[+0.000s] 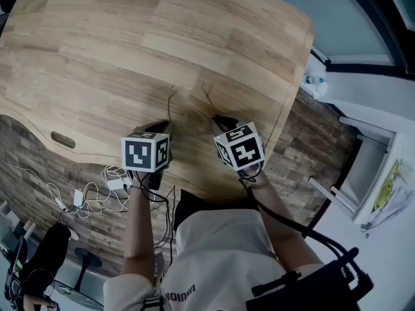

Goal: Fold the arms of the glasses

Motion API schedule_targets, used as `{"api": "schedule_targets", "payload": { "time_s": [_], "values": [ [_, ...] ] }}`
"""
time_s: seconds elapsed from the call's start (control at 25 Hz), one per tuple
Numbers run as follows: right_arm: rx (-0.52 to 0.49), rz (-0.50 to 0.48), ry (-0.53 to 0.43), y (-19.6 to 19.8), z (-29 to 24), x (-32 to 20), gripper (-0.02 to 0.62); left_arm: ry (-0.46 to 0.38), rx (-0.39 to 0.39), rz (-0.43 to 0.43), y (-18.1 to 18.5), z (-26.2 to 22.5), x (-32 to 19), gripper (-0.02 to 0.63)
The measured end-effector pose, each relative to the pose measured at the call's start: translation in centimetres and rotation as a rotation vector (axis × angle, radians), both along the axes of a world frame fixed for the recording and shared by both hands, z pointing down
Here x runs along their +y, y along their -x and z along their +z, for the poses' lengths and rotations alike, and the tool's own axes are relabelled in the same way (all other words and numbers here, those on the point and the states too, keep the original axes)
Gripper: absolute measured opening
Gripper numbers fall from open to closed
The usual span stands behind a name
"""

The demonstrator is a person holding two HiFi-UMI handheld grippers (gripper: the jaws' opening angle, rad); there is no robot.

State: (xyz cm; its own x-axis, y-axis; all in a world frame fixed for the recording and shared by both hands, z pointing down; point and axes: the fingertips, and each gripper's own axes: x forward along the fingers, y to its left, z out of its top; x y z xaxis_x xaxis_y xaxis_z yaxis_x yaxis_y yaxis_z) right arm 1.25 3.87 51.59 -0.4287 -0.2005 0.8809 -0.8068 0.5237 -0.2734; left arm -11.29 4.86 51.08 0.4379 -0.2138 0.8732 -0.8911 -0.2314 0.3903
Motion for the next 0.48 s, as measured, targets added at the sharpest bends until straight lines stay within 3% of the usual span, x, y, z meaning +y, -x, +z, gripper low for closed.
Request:
{"api": "schedule_targets", "payload": {
  "time_s": [0.48],
  "values": [
    [-0.045, -0.176, -0.022, 1.4, -0.5, 0.7, 0.041, -0.019, 0.013, -0.016, 0.0, -0.1, -0.1, 0.031]
  ]
}}
